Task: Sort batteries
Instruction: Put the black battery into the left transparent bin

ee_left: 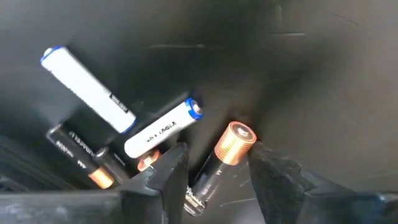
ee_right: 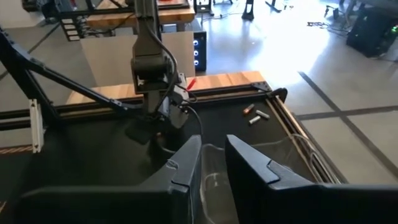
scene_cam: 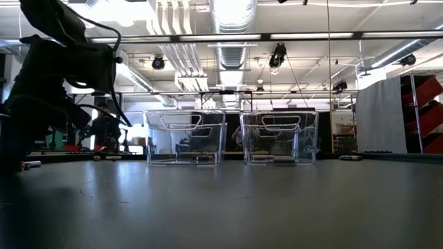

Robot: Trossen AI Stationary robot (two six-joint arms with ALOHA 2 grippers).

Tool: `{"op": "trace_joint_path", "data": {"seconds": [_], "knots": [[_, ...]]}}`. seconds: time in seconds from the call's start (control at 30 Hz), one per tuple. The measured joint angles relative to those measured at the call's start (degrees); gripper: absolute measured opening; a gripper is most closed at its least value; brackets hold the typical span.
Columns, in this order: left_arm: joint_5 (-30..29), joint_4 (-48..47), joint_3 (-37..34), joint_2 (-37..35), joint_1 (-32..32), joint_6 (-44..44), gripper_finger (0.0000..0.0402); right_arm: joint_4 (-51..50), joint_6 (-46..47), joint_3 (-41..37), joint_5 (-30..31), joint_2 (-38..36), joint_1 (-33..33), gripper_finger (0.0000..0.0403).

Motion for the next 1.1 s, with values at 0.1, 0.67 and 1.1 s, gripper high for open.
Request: {"op": "trace_joint_path", "data": {"seconds": [0.1,0.67,1.1], "knots": [[0.1,0.5,0.4,0.9,0.0,2.4,0.0118,-0.6,0.1,0.0,1.8,-0.1,0.0,0.0068],[-3.8,1.5,0.2,-2.2,-0.1,7.4,0.0049,-18.8,4.6,9.1,1.2,-1.4,3.0,0.0126],[-13.0,2.0,17.2,-5.4,0.0,22.7,0.0034,-25.1,7.2,8.0,1.3,0.0,3.1,0.0139]]}}
